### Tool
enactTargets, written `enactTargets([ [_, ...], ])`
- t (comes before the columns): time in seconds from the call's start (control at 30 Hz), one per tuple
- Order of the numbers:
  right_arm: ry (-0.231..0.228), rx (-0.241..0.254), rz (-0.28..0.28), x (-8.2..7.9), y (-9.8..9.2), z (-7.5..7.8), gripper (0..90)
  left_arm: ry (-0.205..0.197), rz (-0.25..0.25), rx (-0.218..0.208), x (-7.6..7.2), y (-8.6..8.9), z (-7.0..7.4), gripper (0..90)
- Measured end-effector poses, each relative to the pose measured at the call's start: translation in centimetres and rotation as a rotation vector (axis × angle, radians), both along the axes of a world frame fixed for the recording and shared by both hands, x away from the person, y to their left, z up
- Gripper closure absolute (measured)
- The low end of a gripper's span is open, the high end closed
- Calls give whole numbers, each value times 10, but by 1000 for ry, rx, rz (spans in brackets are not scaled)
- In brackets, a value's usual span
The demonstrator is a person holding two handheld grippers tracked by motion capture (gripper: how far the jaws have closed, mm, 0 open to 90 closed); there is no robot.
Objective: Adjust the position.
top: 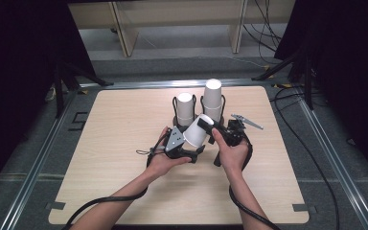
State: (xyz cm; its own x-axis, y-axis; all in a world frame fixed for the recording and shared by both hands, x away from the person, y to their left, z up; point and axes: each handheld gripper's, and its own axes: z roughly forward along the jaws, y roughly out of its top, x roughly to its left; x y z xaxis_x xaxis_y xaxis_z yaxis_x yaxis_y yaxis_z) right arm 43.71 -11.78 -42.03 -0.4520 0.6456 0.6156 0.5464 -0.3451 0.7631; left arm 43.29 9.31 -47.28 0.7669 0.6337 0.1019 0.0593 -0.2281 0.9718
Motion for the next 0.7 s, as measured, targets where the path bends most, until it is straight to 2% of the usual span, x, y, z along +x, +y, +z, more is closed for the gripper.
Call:
enactTargets([
  [0.1,4,3,0,0,0,0,360,-10,-3,-2,0,1,1,89],
  [0.23,-2,11,3,0,0,0,359,-12,-8,-3,0,1,1,114],
  [0.3,15,9,-3,-1,0,1,359,-12,-8,-2,0,0,1,122],
  [0.47,-1,3,-5,0,-1,0,350,-19,-15,7,-2,1,3,160],
  [0.5,14,22,-3,-1,-1,1,346,-21,-16,7,-2,1,3,171],
  [0.6,-12,13,-6,0,-3,1,333,-22,-18,14,-2,2,5,216],
  [0.67,-1,19,-7,-1,-2,1,332,-22,-19,18,-2,2,5,224],
  [0.7,-18,10,-2,0,-2,1,330,-22,-19,21,-2,3,5,232],
])
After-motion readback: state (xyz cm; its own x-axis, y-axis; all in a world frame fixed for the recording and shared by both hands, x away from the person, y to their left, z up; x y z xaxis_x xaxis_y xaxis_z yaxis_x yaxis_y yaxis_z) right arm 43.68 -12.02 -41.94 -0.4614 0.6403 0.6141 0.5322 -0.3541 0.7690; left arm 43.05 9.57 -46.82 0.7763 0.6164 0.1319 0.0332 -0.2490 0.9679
